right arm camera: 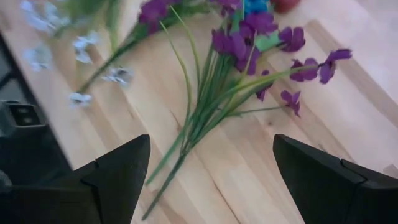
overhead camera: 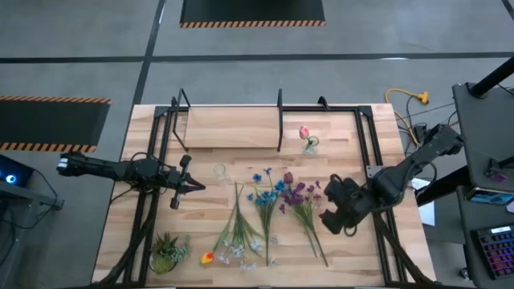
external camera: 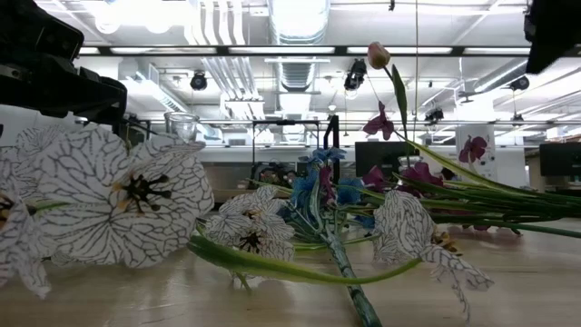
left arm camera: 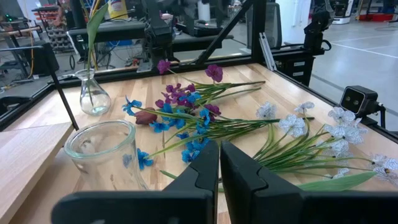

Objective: Pick and place flowers into a vace then onto a shelf
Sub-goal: Put the violet flowers into the right transparent vase

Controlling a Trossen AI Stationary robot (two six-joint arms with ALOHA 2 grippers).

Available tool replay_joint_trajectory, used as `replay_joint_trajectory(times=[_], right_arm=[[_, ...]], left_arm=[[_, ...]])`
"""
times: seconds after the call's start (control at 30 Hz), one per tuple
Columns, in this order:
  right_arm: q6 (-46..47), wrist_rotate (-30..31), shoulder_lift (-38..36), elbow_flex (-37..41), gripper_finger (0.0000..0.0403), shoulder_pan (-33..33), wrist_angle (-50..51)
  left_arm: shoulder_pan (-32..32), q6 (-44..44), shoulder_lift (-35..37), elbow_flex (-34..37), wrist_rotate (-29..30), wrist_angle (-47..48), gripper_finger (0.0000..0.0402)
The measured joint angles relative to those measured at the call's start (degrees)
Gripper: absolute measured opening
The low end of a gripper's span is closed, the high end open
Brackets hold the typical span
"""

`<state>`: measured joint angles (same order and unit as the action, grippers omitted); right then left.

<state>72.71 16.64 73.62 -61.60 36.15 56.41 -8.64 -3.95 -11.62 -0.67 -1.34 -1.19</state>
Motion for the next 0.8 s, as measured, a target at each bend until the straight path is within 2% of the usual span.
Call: replay_joint_trajectory(times=[0.33,0.57,0.67,0.8], right_arm=[[0.74,1.77,9.86,-0.09,0.0329,1.19,-10.12],[6.80,1.65,16.58,-0.07,0.0329,0.97,-9.90],[9.10,5.27,18.91,-0.09,0.0329,0.97,-9.88],[9.42,5.81,21.62,-1.14,0.0329,0.97,-9.06]], left_arm=[[0.00,0.00,0.00,0.00,0.01,-0.02,0.0000],[-0.02,0.00,0.00,0.00,0.00,-0.04,0.0000],[-0.04,0.00,0.00,0.00,0.00,-0.04,0.0000],[-0.02,0.01,0.00,0.00,0.00,-0.03,0.0000]])
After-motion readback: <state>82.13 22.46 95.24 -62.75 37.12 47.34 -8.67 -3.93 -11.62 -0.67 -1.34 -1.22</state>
